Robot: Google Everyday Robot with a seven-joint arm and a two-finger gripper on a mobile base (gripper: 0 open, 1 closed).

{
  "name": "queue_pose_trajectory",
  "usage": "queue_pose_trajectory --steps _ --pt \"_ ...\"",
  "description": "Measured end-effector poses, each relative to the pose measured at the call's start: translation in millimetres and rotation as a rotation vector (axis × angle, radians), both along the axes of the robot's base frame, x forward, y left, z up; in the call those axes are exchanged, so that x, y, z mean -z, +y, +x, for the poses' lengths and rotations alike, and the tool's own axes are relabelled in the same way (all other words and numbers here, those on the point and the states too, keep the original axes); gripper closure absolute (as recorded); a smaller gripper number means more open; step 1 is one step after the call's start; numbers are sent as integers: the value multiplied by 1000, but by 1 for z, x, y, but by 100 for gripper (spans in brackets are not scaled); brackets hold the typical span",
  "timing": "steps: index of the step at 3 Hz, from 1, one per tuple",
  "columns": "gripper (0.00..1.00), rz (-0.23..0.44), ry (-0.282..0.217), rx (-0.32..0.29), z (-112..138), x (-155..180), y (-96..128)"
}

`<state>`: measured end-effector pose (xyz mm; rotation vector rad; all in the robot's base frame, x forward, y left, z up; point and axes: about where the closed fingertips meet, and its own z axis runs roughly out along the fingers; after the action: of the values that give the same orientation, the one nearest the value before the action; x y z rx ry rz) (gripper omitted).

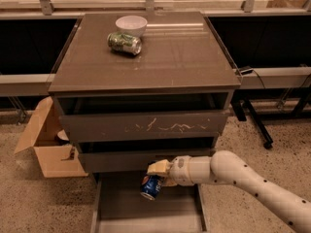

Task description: Pick pepsi can from bottom drawer and place on counter

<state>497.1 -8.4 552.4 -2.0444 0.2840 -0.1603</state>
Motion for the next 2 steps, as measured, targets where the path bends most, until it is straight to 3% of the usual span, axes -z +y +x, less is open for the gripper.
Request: queue_pose_trajectory --steps 1,2 --pt "100 -113 -138 6 2 -68 -30" --pt "100 -168 -212 8 7 -103 -47"
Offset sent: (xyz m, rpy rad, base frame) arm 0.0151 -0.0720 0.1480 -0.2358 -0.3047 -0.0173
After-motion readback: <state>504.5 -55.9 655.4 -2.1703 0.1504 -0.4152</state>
